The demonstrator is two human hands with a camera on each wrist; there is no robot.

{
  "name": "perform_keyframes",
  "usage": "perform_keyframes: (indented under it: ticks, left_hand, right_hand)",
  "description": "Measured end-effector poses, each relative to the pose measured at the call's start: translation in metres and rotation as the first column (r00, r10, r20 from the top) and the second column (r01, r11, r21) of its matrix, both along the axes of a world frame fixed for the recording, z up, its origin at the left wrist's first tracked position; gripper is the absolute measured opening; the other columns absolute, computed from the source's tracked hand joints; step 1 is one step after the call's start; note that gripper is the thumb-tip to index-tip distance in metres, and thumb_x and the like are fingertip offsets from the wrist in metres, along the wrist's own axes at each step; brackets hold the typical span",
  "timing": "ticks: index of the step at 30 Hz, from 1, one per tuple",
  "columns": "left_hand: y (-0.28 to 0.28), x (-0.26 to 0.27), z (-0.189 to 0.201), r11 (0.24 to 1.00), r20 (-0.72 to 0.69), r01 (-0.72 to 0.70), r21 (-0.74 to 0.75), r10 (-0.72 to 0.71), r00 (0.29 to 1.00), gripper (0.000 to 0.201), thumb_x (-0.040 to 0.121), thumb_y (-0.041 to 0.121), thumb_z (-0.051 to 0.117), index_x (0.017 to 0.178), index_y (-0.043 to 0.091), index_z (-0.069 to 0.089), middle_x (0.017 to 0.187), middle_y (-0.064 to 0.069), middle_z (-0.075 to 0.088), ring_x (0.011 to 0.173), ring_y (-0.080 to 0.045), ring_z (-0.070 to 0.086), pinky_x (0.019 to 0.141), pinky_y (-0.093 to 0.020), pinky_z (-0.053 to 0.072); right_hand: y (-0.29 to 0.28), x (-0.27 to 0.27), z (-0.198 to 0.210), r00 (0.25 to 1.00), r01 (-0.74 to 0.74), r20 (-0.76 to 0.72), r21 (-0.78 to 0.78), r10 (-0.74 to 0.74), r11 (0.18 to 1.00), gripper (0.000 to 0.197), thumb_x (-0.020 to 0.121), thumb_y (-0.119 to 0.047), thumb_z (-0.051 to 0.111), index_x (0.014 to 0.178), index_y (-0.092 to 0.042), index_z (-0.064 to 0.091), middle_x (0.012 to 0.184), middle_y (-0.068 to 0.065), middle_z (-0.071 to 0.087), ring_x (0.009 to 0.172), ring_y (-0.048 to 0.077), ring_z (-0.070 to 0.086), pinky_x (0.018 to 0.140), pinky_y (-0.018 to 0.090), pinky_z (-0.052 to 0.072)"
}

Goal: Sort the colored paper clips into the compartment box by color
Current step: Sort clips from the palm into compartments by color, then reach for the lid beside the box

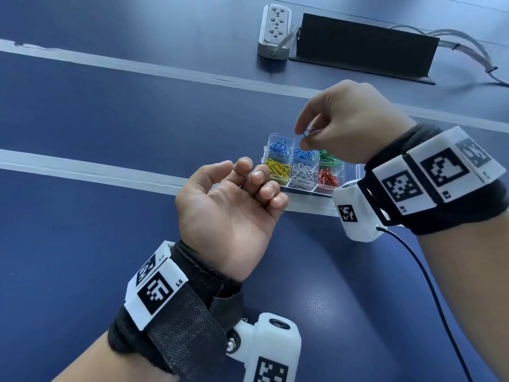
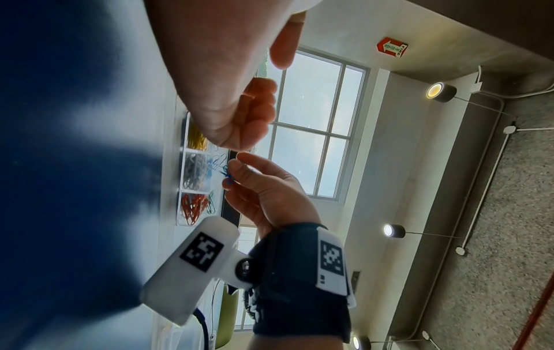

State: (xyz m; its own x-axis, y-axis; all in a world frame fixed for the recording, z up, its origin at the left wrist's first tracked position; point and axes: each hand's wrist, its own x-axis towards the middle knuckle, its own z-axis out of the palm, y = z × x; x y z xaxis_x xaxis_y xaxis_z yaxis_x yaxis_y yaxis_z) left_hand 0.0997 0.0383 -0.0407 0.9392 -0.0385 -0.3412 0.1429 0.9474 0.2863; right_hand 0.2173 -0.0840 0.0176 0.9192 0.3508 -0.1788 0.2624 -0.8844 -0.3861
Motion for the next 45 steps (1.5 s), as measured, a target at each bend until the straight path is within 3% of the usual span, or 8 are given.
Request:
perform_keyframes:
  ticks: [6, 11, 16, 21, 31, 38, 42, 45]
  left_hand:
    - [0.0, 0.0, -0.002, 1.0, -0.006, 0.002, -0.003, -0.002, 1.0, 0.014, 0.072, 0.025, 0.041, 0.07, 0.012, 0.046, 0.067, -0.003, 0.04, 0.054, -0.019, 0.036, 0.052, -0.025, 0.037]
    - [-0.001, 0.0, -0.001, 1.0, -0.014, 0.003, 0.001, -0.003, 1.0, 0.015, 0.073, 0.025, 0.041, 0.07, 0.012, 0.047, 0.067, -0.004, 0.041, 0.054, -0.019, 0.036, 0.052, -0.025, 0.038]
    - [0.0, 0.0, -0.001, 1.0, -0.02, 0.01, -0.009, -0.01, 1.0, 0.016, 0.074, 0.026, 0.041, 0.07, 0.012, 0.048, 0.067, -0.003, 0.041, 0.055, -0.019, 0.036, 0.053, -0.026, 0.038]
    - [-0.001, 0.0, 0.0, 1.0, -0.013, 0.013, -0.005, -0.013, 1.0, 0.016, 0.074, 0.026, 0.041, 0.071, 0.012, 0.049, 0.068, -0.003, 0.041, 0.056, -0.02, 0.036, 0.054, -0.026, 0.037]
    - [-0.001, 0.0, 0.001, 1.0, -0.004, 0.017, 0.007, -0.017, 1.0, 0.015, 0.074, 0.026, 0.042, 0.072, 0.012, 0.048, 0.068, -0.003, 0.041, 0.056, -0.02, 0.037, 0.054, -0.026, 0.038]
    - [0.0, 0.0, 0.004, 1.0, -0.013, 0.019, 0.012, -0.019, 1.0, 0.016, 0.074, 0.026, 0.041, 0.072, 0.012, 0.049, 0.067, -0.003, 0.042, 0.056, -0.019, 0.036, 0.054, -0.026, 0.038]
    - [0.0, -0.002, 0.005, 1.0, -0.005, 0.027, 0.014, -0.027, 1.0, 0.016, 0.074, 0.026, 0.042, 0.072, 0.012, 0.049, 0.068, -0.003, 0.042, 0.056, -0.019, 0.037, 0.055, -0.027, 0.038]
    - [0.001, -0.002, 0.007, 0.999, 0.015, 0.046, 0.023, -0.046, 0.999, 0.015, 0.074, 0.026, 0.042, 0.073, 0.013, 0.049, 0.068, -0.002, 0.042, 0.056, -0.019, 0.037, 0.054, -0.026, 0.039]
  right_hand:
    - [-0.001, -0.001, 0.005, 0.999, -0.011, -0.039, -0.001, 0.011, 1.0, 0.014, 0.081, -0.011, 0.065, 0.084, -0.021, 0.075, 0.064, -0.007, 0.063, 0.069, 0.014, 0.065, 0.075, 0.026, 0.054]
    - [-0.002, 0.0, 0.01, 0.998, 0.004, -0.061, 0.036, -0.002, 0.999, 0.037, 0.083, 0.0, 0.043, 0.085, -0.022, 0.073, 0.083, 0.005, 0.072, 0.075, 0.02, 0.07, 0.079, 0.038, 0.058]
    - [-0.002, -0.001, 0.015, 0.998, 0.005, -0.055, -0.016, -0.006, 1.0, 0.044, 0.082, 0.003, 0.037, 0.088, -0.023, 0.072, 0.087, 0.001, 0.071, 0.084, 0.02, 0.066, 0.083, 0.039, 0.056]
    - [0.001, -0.003, 0.016, 0.998, -0.057, -0.046, -0.158, 0.051, 0.986, 0.045, 0.084, 0.005, 0.038, 0.098, -0.023, 0.071, 0.076, -0.006, 0.06, 0.082, 0.02, 0.06, 0.087, 0.034, 0.052]
    - [0.001, -0.012, 0.017, 0.986, -0.159, -0.086, -0.201, 0.144, 0.967, 0.044, 0.084, 0.0, 0.04, 0.101, -0.029, 0.07, 0.1, -0.004, 0.07, 0.094, 0.018, 0.06, 0.09, 0.031, 0.049]
    - [-0.015, -0.008, 0.028, 0.99, -0.14, -0.034, -0.124, 0.137, 0.982, 0.04, 0.086, -0.003, 0.042, 0.099, -0.029, 0.07, 0.092, -0.005, 0.069, 0.089, 0.017, 0.061, 0.084, 0.027, 0.048]
    - [-0.047, -0.001, 0.03, 0.988, -0.154, -0.07, -0.244, 0.141, 0.957, 0.024, 0.081, -0.018, 0.064, 0.1, -0.033, 0.065, 0.096, -0.007, 0.065, 0.09, 0.016, 0.059, 0.078, 0.025, 0.04]
    - [-0.075, -0.002, 0.02, 0.982, -0.157, -0.163, -0.415, 0.097, 0.896, 0.048, 0.072, -0.037, 0.072, 0.116, -0.037, 0.052, 0.108, -0.008, 0.055, 0.1, 0.016, 0.054, 0.087, 0.032, 0.042]
